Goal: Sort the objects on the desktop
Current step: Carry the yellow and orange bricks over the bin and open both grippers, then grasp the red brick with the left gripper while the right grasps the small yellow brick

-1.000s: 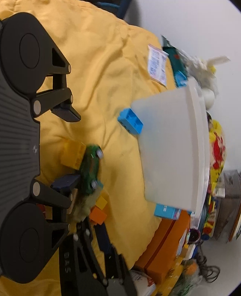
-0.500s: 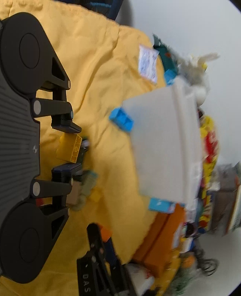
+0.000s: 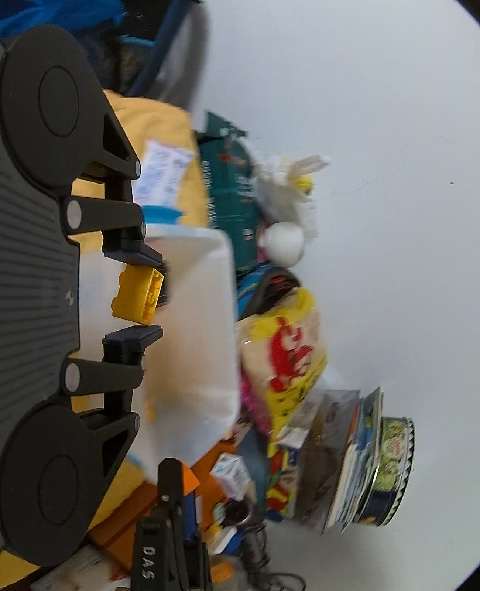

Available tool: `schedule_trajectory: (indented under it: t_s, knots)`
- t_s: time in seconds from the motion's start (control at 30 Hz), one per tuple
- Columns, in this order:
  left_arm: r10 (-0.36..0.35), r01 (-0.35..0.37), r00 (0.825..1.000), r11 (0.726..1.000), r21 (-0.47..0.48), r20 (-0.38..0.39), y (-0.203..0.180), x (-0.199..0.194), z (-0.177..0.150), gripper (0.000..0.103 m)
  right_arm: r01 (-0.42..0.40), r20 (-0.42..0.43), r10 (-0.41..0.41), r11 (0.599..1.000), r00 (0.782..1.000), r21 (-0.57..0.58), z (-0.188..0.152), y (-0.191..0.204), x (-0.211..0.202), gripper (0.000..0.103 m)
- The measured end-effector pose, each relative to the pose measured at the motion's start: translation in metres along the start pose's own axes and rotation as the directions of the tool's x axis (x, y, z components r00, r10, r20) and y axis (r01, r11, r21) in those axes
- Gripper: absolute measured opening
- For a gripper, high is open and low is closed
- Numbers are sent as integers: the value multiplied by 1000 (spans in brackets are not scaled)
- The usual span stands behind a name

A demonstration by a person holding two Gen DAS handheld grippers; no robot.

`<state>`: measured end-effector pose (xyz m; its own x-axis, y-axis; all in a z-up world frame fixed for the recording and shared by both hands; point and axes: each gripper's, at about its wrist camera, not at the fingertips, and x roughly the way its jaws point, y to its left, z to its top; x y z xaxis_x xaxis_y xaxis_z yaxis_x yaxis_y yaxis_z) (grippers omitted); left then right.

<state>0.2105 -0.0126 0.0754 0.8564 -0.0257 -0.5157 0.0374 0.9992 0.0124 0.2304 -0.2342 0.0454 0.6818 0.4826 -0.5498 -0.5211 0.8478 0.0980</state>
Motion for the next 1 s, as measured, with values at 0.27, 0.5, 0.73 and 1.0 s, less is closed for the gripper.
schedule_trajectory:
  t_s: [0.27,0.5,0.73,1.0]
  knots:
    - [79,-80,996,996,-42,-34,1,43,40,58,64,-56,-63,998,996,23,39,-24,49,37]
    - [131,-135,989,990,-46,-72,12,35,4,76,84,-36,-84,996,996,19,25,-27,42,67]
    - [85,-80,985,996,38,-152,3,-4,-98,76,-11,-96,3,997,995,-80,-65,7,2,59]
    - [1,-1,975,1000,-1,-221,-18,-58,-182,76,-60,-228,28,989,973,-135,-168,47,-11,52]
